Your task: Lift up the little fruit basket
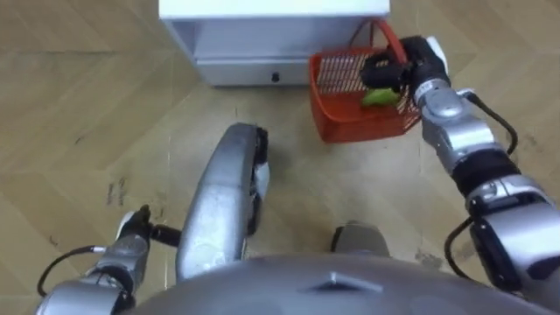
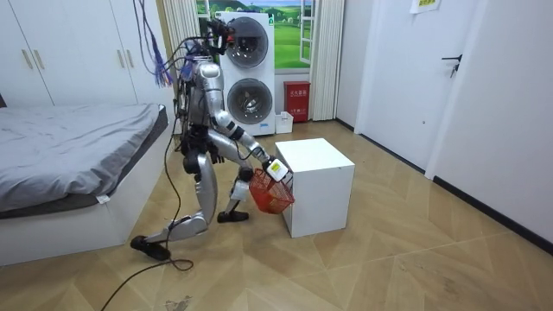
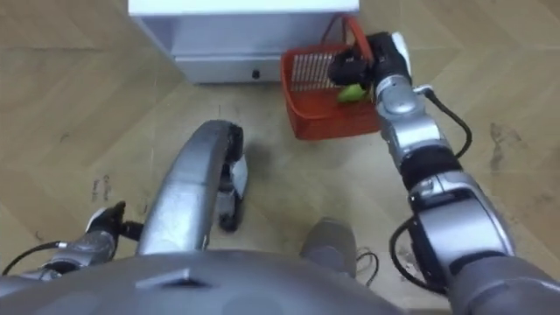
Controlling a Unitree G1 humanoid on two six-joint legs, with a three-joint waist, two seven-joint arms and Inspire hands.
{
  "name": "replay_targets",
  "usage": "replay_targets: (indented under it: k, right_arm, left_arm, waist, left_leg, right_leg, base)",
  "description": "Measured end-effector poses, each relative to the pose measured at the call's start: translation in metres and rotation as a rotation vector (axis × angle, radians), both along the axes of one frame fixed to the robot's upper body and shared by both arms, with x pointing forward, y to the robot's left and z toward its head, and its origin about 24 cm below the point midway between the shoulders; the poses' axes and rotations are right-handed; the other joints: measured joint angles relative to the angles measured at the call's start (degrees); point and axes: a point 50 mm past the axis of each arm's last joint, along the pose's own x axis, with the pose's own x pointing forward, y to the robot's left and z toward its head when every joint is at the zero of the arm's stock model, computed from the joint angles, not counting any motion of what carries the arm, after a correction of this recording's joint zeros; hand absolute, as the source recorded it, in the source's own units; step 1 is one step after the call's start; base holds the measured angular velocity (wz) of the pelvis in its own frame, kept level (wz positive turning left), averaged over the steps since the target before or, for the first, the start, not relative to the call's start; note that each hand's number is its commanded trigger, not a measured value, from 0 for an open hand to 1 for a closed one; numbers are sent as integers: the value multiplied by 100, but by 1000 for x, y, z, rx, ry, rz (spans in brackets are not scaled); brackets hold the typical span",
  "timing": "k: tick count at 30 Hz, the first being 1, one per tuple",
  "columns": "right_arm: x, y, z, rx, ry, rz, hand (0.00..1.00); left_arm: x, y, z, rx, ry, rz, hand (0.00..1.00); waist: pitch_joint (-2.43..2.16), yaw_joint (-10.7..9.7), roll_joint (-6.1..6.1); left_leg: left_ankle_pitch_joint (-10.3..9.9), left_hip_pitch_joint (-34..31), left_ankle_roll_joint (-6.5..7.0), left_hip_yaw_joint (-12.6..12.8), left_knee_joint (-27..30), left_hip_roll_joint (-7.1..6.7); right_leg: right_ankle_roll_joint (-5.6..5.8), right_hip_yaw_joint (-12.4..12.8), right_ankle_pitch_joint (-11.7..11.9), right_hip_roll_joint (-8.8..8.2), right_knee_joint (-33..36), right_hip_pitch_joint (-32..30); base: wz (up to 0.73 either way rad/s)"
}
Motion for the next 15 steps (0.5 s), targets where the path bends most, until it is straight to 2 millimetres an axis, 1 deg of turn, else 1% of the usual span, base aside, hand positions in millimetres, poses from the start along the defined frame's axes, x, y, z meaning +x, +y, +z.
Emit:
replay_targets:
  k: [1,2,3,4,5,6,7,8,9,10,11,12,13,14,15]
  right_arm:
    - [0,3,3,-34,-1,25,100]
    - [0,2,2,-50,1,32,100]
    - [-4,2,0,-81,5,55,100]
    - [-10,5,1,-94,-13,79,100]
    - [-11,7,4,-97,-31,91,100]
    - [-9,11,12,-88,-78,97,100]
    - [-6,13,24,-86,-153,89,100]
    - [-4,14,33,-81,-202,81,100]
    - [0,14,47,-66,-287,62,100]
    - [2,12,55,-55,-335,46,100]
    - [3,12,57,-46,-351,43,100]
    - [2,15,60,-20,-372,45,100]
    - [-1,17,62,-3,-384,54,100]
    - [-1,18,62,9,-385,61,100]
    - [-1,19,63,31,-383,73,100]
  left_arm:
    - [3,1,1,2,-14,16,0]
    - [3,1,1,8,-12,22,0]
    - [1,3,1,26,-11,47,0]
    - [-3,7,1,53,-2,70,0]
    - [-7,9,1,60,4,91,0]
    - [-15,13,0,76,20,120,0]
    - [-20,16,0,89,32,121,0]
    - [-19,17,1,94,31,116,0]
    - [-17,18,2,99,25,109,0]
    - [-18,17,1,98,25,107,0]
    - [-21,17,1,98,30,108,0]
    - [-26,17,1,101,38,111,0]
    - [-31,16,0,101,44,113,0]
    - [-32,16,0,99,45,113,0]
    - [-35,15,-1,96,53,115,0]
  waist:
    - [0,40,0]
    - [0,52,0]
    - [-1,59,1]
    - [0,45,1]
    - [1,40,4]
    - [12,13,34]
    - [-7,-61,57]
    - [-6,-94,53]
    - [-6,-153,31]
    - [-23,-136,-1]
    - [-42,-134,-21]
    - [-87,-137,-64]
    - [-108,-144,-87]
    - [-118,-143,-96]
    - [-141,-128,-112]
  left_leg:
    - [46,127,21,-6,-339,18]
    - [100,227,13,-5,-515,15]
    - [183,521,-15,-4,-913,3]
    - [287,848,-68,-21,-1245,6]
    - [324,1038,-118,-62,-1407,6]
    - [395,1384,-240,-194,-1656,-5]
    - [472,1664,-348,-306,-1875,-42]
    - [521,1793,-383,-325,-2004,-90]
    - [612,1997,-418,-328,-2216,-95]
    - [671,2168,-460,-340,-2317,-86]
    - [686,2242,-483,-363,-2340,-86]
    - [708,2348,-521,-414,-2402,-85]
    - [719,2438,-541,-454,-2412,-60]
    - [719,2494,-543,-445,-2415,-38]
    - [719,2581,-544,-409,-2440,22]
  right_leg:
    - [45,-7,70,-27,-403,-22]
    - [47,-10,69,-43,-559,-35]
    - [46,-11,77,-49,-862,-49]
    - [-4,-33,118,-38,-1272,-37]
    - [-26,-55,151,-23,-1530,7]
    - [-29,-163,184,81,-2130,132]
    - [-47,-193,333,169,-2506,398]
    - [-22,-247,394,180,-2698,543]
    - [-15,-383,452,203,-2982,796]
    - [-40,-404,487,257,-3212,1032]
    - [-52,-439,497,275,-3302,1141]
    - [-74,-578,524,297,-3388,1297]
    - [-117,-671,591,330,-3341,1386]
    - [-122,-690,630,345,-3313,1423]
    - [-136,-709,713,360,-3251,1450]
  base:
    - [-48]
    - [-65]
    - [-66]
    - [-71]
    - [-86]
    - [-71]
    - [-54]
    - [-6]
    - [14]
    - [18]
    - [16]
    - [23]
    - [25]
    - [16]
    - [4]
